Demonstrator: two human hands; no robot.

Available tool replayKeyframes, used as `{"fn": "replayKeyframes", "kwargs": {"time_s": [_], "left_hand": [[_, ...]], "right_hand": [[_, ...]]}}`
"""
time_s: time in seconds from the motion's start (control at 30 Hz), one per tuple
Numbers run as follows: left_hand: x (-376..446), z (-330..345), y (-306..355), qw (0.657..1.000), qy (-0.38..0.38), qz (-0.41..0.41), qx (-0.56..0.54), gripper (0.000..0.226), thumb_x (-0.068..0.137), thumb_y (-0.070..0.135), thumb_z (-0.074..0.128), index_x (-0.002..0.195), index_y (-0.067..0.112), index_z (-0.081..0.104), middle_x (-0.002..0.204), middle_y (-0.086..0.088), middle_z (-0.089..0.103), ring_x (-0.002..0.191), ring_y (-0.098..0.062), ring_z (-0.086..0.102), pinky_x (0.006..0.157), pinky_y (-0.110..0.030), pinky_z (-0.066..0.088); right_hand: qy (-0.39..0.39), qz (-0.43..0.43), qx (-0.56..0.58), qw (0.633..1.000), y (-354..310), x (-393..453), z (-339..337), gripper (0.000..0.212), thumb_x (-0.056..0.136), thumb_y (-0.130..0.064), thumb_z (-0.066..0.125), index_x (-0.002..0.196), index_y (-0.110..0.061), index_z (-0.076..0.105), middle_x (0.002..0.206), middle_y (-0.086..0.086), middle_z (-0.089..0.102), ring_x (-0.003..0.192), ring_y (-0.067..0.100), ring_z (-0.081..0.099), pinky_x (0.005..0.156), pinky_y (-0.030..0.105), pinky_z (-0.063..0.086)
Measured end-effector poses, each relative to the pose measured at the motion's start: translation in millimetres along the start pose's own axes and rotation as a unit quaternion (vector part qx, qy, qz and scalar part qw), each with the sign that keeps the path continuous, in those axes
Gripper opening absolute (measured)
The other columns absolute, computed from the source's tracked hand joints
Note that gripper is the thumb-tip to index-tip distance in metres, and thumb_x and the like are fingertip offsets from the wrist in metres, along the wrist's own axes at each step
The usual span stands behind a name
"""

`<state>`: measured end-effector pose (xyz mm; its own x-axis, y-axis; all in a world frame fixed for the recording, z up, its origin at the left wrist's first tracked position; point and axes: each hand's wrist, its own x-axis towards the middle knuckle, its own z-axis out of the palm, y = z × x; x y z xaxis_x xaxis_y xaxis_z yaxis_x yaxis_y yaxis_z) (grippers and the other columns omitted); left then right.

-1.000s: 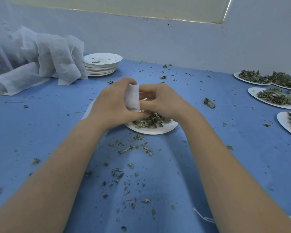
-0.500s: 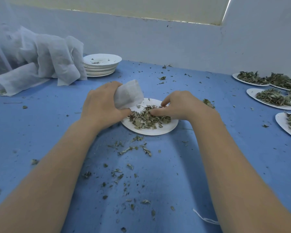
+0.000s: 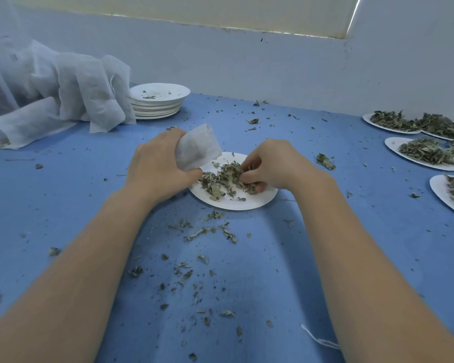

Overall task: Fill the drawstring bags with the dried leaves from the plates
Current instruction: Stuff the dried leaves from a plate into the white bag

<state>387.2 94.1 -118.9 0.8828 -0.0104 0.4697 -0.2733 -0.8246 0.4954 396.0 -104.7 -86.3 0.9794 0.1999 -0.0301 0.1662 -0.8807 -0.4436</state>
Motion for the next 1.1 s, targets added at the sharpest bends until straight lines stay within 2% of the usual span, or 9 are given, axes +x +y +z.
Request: {"fn": "replayKeyframes", "kwargs": {"time_s": [0.07,0.27,0.33,0.47,0.6,0.73,0.83,0.93,1.1], "left_hand": [[0.7,0.1,-0.9,1.000,-0.002,0.002,0.007,0.049,0.066,0.029,0.070,0.110,0.016,0.053,0.098,0.003,0.054,0.087,-0.020,0.046,0.078,-0.033,0.036],[1.6,0.9,-2.8,0.998,-0.011,0.017,0.059,0.051,0.066,0.031,0.071,0.112,0.017,0.054,0.105,-0.004,0.059,0.095,-0.027,0.052,0.082,-0.036,0.037],[1.9,0.9,-2.8,0.996,-0.004,0.029,0.084,0.051,0.067,0.031,0.071,0.113,0.016,0.054,0.106,-0.006,0.060,0.097,-0.029,0.053,0.085,-0.038,0.037],[3.2,2.4,-1.0,0.991,-0.003,0.057,0.117,0.057,0.065,0.032,0.072,0.116,0.014,0.054,0.109,-0.008,0.060,0.102,-0.030,0.053,0.088,-0.039,0.034],[1.8,6.8,6.7,0.993,0.004,0.072,0.089,0.054,0.065,0.031,0.073,0.112,0.013,0.054,0.102,-0.008,0.061,0.094,-0.031,0.054,0.083,-0.039,0.038],[1.2,8.1,9.4,0.999,0.012,0.047,0.011,0.041,0.065,0.029,0.074,0.098,0.015,0.053,0.090,-0.003,0.058,0.084,-0.028,0.053,0.074,-0.038,0.042],[2.0,5.7,7.8,0.998,0.020,0.012,-0.054,0.038,0.064,0.025,0.074,0.095,0.024,0.051,0.083,0.006,0.055,0.079,-0.020,0.051,0.066,-0.032,0.041],[0.8,3.1,9.1,0.996,0.030,-0.001,-0.086,0.040,0.064,0.024,0.073,0.096,0.030,0.052,0.075,0.016,0.051,0.077,-0.015,0.050,0.065,-0.028,0.039],[-0.3,2.1,15.1,0.995,0.053,0.034,-0.073,0.042,0.064,0.022,0.075,0.103,0.020,0.059,0.083,0.008,0.057,0.081,-0.021,0.054,0.068,-0.035,0.046]], "right_hand": [[0.034,-0.020,0.025,0.999,1.3,-1.0,-4.4,0.008,0.083,-0.016,0.068,0.089,-0.017,0.073,0.074,0.004,0.071,0.046,-0.002,0.058,0.049,0.007,0.042],[0.127,-0.071,0.072,0.987,-6.2,-3.2,-18.7,0.015,0.085,-0.018,0.066,0.097,-0.025,0.072,0.075,-0.010,0.063,0.067,0.012,0.062,0.054,0.006,0.042],[0.132,-0.082,0.051,0.987,-10.4,-3.7,-21.0,0.017,0.086,-0.017,0.065,0.098,-0.026,0.072,0.073,-0.011,0.057,0.067,0.011,0.057,0.048,0.003,0.038],[0.113,-0.107,0.005,0.988,-20.2,-5.4,-21.1,0.018,0.087,-0.015,0.063,0.099,-0.025,0.073,0.083,-0.001,0.063,0.075,0.011,0.054,0.054,0.007,0.038],[0.098,-0.153,-0.031,0.983,-33.4,-6.3,-9.8,0.016,0.086,-0.011,0.060,0.091,-0.020,0.073,0.090,0.005,0.069,0.083,0.023,0.060,0.063,0.019,0.044],[0.145,-0.169,0.135,0.965,-39.2,-9.5,-0.2,0.020,0.080,-0.010,0.069,0.096,-0.020,0.074,0.090,-0.001,0.072,0.084,0.010,0.065,0.080,0.017,0.048],[0.105,-0.157,0.287,0.939,-36.7,-10.0,-2.0,0.032,0.077,-0.003,0.072,0.107,-0.014,0.069,0.099,0.002,0.071,0.092,0.009,0.067,0.088,0.022,0.052],[0.059,-0.152,0.339,0.927,-33.3,-10.8,-4.8,0.031,0.078,-0.001,0.072,0.107,-0.012,0.069,0.101,0.001,0.072,0.091,0.008,0.068,0.074,0.013,0.052],[0.152,-0.145,0.203,0.956,-38.4,-8.6,-0.4,0.019,0.078,-0.003,0.068,0.086,-0.019,0.076,0.070,-0.009,0.072,0.068,0.003,0.065,0.060,0.012,0.048]]}}
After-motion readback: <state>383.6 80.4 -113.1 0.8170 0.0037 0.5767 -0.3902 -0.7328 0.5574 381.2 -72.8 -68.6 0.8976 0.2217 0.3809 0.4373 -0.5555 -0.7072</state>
